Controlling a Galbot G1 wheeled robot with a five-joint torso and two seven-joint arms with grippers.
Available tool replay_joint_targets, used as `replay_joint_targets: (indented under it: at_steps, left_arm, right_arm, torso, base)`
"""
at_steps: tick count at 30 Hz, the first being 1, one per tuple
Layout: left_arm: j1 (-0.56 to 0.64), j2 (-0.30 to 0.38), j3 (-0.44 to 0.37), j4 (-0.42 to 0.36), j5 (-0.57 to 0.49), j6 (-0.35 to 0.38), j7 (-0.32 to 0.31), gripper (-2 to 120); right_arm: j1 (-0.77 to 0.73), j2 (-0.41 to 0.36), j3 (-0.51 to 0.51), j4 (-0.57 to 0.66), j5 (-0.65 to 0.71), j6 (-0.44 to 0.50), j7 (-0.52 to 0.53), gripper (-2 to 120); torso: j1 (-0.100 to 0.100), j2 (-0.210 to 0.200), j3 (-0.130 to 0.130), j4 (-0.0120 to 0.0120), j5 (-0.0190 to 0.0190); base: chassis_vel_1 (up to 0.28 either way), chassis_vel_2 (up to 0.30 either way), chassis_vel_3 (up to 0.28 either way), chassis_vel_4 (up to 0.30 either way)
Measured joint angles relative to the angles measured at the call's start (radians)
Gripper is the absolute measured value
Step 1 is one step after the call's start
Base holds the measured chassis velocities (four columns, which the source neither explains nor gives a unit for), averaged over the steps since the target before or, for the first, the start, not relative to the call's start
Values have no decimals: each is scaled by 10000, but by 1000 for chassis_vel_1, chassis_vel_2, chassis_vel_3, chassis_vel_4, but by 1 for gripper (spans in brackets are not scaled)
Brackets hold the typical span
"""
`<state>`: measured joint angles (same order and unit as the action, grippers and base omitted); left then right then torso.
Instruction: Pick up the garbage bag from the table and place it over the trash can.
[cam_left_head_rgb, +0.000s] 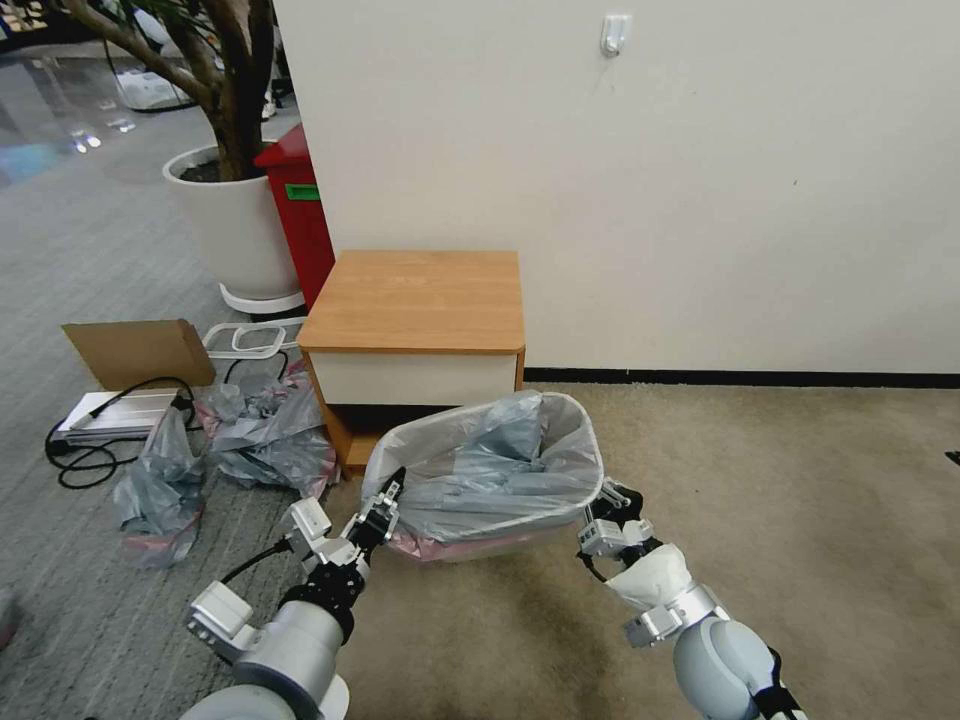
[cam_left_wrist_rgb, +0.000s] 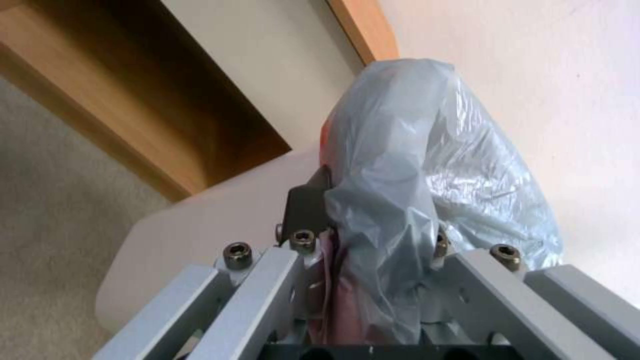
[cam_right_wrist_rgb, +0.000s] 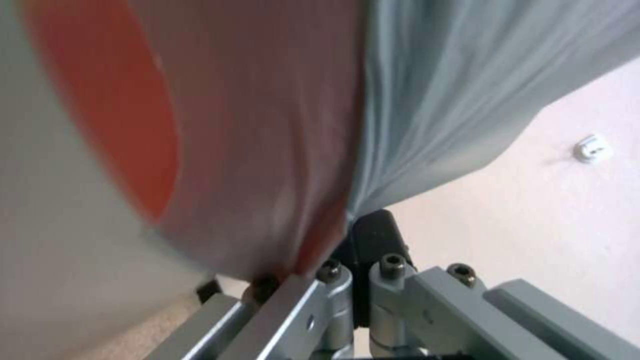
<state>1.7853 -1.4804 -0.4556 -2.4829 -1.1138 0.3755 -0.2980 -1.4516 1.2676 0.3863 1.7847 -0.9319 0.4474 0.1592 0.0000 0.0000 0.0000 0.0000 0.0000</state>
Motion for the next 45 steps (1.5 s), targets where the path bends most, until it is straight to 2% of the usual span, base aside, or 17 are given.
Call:
replay_joint_targets:
  at_steps: [13,16,17,20,21,24,25,28,30,33,34,38,44,45]
  left_arm:
    - [-52,18,-57,72,-31,3,67,11]
    - [-131,12,-137,184,122,-18,82,11]
    - [-131,12,-137,184,122,-18,82,11]
    - [-228,154,-319,403,573,-13,129,11]
    - [-228,154,-319,403,573,-13,129,11]
    - [-315,337,-463,633,703,-108,123,9]
    - [-315,337,-463,633,703,-108,123,9]
    - [-484,407,-610,827,773,-297,0,8]
    - [-502,410,-624,848,784,-336,-15,8]
    - [-561,395,-638,941,804,-427,-70,7]
    - [-561,395,-638,941,804,-427,-70,7]
    - [-558,403,-710,956,836,-472,-91,7]
    - [-507,618,-726,1097,1279,-575,-95,7]
    - [-465,758,-690,1139,1484,-578,-81,7]
  right_arm:
    - [30,-3,-45,-134,161,-102,-111,0]
    - [-113,-39,-64,-91,449,-180,-76,14]
    - [-113,-39,-64,-91,449,-180,-76,14]
    - [-362,-119,-195,44,1796,-480,-74,30]
    - [-362,-119,-195,44,1796,-480,-74,30]
    - [-550,-212,-137,265,3232,-567,-229,44]
    - [-550,-212,-137,265,3232,-567,-229,44]
    - [-765,-346,155,424,4561,-387,-814,61]
    - [-788,-371,217,423,4757,-318,-956,64]
    - [-807,-406,440,284,5295,99,-1705,79]
    - [-807,-406,440,284,5295,99,-1705,79]
    - [-837,-364,563,289,5932,86,-1988,96]
    - [-867,-270,832,634,6708,-281,-1728,100]
    - [-883,-273,908,894,7241,-531,-1561,100]
  torso:
    - [0,0,0,0,0]
    - [0,0,0,0,0]
    - [0,0,0,0,0]
    - [0,0,0,0,0]
    - [0,0,0,0,0]
    - [0,0,0,0,0]
    - [0,0,0,0,0]
    - [0,0,0,0,-1]
    - [0,0,0,-1,-1]
    - [0,0,0,0,0]
    - [0,0,0,0,0]
    - [0,0,0,0,1]
    - [0,0,0,0,1]
    - [0,0,0,0,0]
  base:
    - [0,0,0,0]
    - [0,0,0,0]
    - [0,0,0,0]
    - [0,0,0,0]
    - [0,0,0,0]
    - [0,0,0,0]
    - [0,0,0,0]
    - [0,0,0,0]
    - [0,0,0,0]
    - [0,0,0,0]
    - [0,0,0,0]
    - [0,0,0,0]
    - [0,0,0,0]
    - [0,0,0,0]
